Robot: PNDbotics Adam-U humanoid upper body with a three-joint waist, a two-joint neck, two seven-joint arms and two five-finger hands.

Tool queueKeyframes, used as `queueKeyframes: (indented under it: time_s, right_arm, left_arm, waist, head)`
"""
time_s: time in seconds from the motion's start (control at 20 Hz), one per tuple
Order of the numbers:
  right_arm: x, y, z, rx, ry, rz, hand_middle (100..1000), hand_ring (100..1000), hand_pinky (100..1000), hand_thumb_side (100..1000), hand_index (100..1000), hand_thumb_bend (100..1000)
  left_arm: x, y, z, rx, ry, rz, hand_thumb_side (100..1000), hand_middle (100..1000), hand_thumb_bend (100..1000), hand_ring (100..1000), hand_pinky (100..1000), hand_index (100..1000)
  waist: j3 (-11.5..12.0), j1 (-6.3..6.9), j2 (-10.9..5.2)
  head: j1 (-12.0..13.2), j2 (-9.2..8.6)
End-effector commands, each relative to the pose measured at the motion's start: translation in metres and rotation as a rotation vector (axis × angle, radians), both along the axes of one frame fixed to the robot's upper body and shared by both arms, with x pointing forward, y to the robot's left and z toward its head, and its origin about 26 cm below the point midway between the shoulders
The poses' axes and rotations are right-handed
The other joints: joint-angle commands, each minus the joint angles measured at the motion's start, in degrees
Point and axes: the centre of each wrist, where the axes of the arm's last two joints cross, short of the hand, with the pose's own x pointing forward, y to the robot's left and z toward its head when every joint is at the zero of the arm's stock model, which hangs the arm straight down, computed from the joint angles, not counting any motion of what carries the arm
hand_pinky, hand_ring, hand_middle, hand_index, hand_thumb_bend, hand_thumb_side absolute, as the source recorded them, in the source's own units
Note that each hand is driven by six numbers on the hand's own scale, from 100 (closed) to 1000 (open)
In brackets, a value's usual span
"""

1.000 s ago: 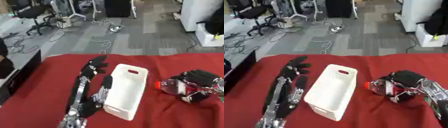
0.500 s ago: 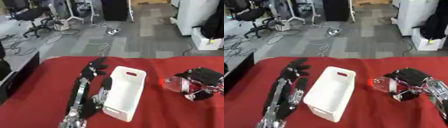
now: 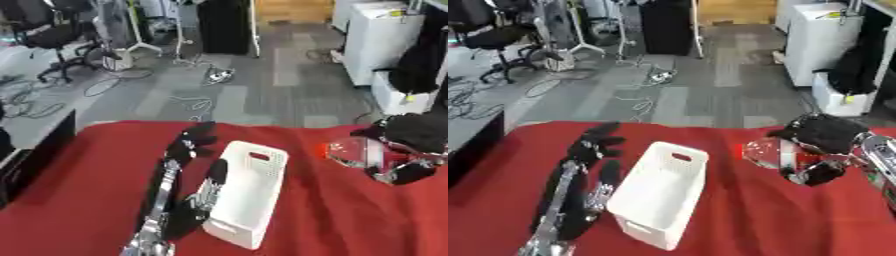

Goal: Pick up objects on the table and place them in the box.

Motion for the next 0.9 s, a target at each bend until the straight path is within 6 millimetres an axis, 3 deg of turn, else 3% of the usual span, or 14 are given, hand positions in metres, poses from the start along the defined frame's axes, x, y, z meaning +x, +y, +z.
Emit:
queueKeyframes:
  time_s: [0.05, 0.5, 0.55, 0.6, 0.9]
  right_arm:
    - [-0.001, 0.001, 0.029, -0.021, -0.057, 0.015, 353, 213, 100, 470, 689, 202]
    - [0.005, 0.031, 0.048, -0.082, -0.083, 0.082, 368, 229, 100, 471, 697, 217]
    - [0.006, 0.034, 0.049, -0.085, -0.085, 0.088, 370, 230, 100, 639, 698, 115]
    - [0.006, 0.037, 0.05, -0.086, -0.089, 0.096, 370, 231, 100, 473, 698, 216]
    - [0.01, 0.053, 0.053, -0.086, -0.09, 0.121, 371, 234, 100, 475, 698, 216]
  left_arm:
    - [0.0, 0.005, 0.003, 0.022, -0.019, 0.013, 783, 819, 270, 776, 678, 885]
    - [-0.001, 0.008, 0.0, 0.039, -0.01, 0.012, 782, 819, 274, 776, 677, 886]
    - [-0.001, 0.008, 0.0, 0.04, -0.01, 0.012, 782, 820, 274, 776, 677, 886]
    - [-0.001, 0.008, 0.0, 0.041, -0.01, 0.011, 781, 819, 275, 775, 677, 886]
    - [0.0, 0.008, 0.0, 0.046, -0.011, 0.01, 780, 818, 279, 775, 677, 886]
  waist:
    - [-0.1, -0.55, -1.19]
    - [0.6, -2.43, -1.93]
    - [0.7, -2.59, -2.0]
    - [1.0, -2.83, -2.13]
    - [2.7, -3.93, -2.55]
  head:
    - [0.9, -1.06]
    - [1.6, -3.64]
    - [1.6, -4.01]
    - [1.6, -4.42]
    - [1.5, -6.43]
